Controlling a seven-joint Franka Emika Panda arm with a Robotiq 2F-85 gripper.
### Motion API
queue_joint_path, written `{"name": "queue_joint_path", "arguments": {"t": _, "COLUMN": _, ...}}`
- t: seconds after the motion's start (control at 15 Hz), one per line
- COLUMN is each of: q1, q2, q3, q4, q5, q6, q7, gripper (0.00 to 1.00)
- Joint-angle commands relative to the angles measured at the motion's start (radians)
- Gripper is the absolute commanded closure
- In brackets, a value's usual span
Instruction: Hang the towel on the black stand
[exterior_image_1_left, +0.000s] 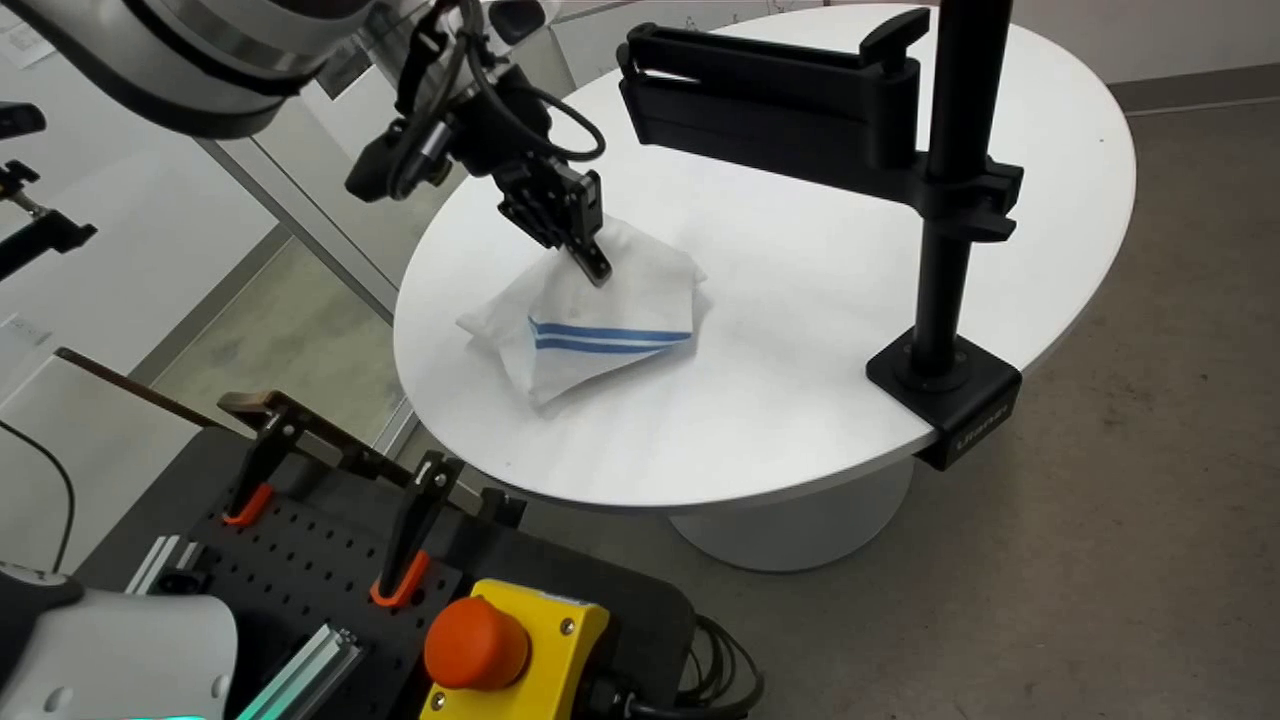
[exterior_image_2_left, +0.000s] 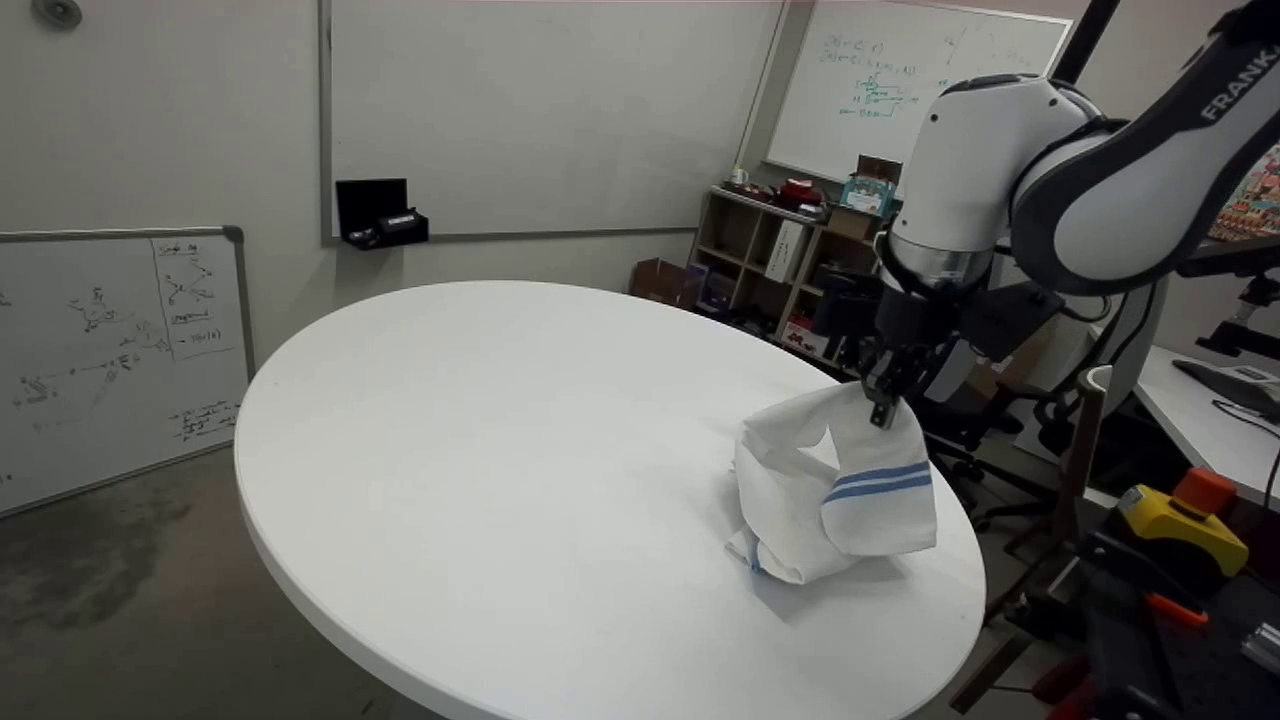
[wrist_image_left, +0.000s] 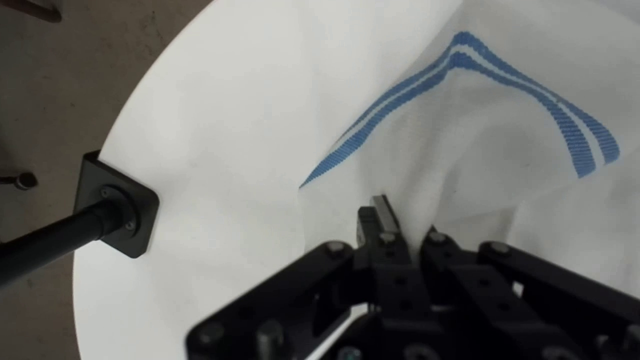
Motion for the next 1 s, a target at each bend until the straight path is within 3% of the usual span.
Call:
{"name": "queue_joint_path", "arguments": {"t": 0.0, "q1": -0.033, "q2": -0.214, "q3": 0.052, "q4": -0.109, "q5": 0.093, "q6": -0.064, "q7": -0.081, "gripper": 0.99}}
{"name": "queue_joint_path", "arguments": {"t": 0.33, "q1": -0.098, "q2": -0.483, "q3": 0.144, "q4": -0.186, "q5": 0.300, "q6": -0.198, "q7": -0.226, "gripper": 0.99}}
{"name": "queue_joint_path", "arguments": {"t": 0.6, "q1": -0.126, "q2": -0.684, "q3": 0.154, "q4": -0.177, "q5": 0.473, "q6": -0.338, "q7": -0.306, "gripper": 0.99}}
{"name": "queue_joint_path", "arguments": {"t": 0.93, "q1": -0.178, "q2": -0.892, "q3": 0.155, "q4": -0.139, "q5": 0.539, "q6": -0.443, "q7": -0.316, "gripper": 0.99}}
